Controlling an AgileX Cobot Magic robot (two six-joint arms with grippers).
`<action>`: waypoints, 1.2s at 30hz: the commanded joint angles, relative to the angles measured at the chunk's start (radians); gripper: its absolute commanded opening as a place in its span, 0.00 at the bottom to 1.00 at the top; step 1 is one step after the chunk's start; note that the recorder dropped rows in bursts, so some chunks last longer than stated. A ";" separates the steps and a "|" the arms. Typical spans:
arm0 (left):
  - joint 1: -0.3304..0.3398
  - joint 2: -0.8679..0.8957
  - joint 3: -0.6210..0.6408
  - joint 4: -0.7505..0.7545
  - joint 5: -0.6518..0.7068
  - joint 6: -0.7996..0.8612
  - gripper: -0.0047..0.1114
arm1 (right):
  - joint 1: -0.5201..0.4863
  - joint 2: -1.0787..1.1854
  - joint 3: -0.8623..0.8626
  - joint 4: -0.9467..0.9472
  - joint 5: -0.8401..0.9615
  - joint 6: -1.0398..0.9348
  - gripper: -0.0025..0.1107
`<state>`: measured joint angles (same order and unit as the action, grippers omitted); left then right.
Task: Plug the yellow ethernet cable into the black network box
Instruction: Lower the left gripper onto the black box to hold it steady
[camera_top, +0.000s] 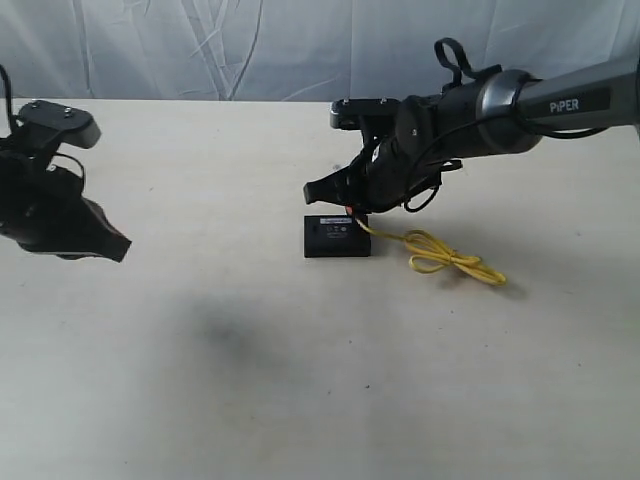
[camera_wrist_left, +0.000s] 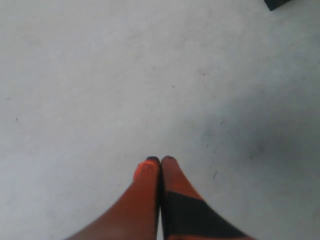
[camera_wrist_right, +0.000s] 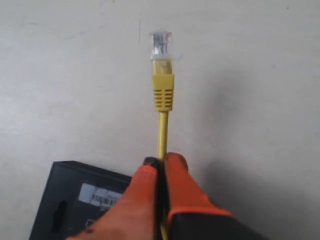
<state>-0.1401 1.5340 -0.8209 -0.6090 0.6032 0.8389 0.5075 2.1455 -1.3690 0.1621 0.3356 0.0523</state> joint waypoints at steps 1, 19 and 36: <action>-0.044 0.088 -0.101 -0.027 -0.019 0.011 0.04 | 0.045 0.011 0.000 0.004 0.065 -0.031 0.02; -0.044 0.372 -0.440 -0.216 0.095 0.299 0.04 | 0.022 -0.183 0.000 0.048 0.261 -0.031 0.02; -0.154 0.809 -0.782 -0.426 0.498 0.707 0.04 | 0.133 -0.404 0.447 0.135 0.120 -0.355 0.02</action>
<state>-0.2824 2.3387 -1.5980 -1.0407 1.0962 1.5710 0.6121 1.7492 -0.9271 0.2941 0.4902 -0.2775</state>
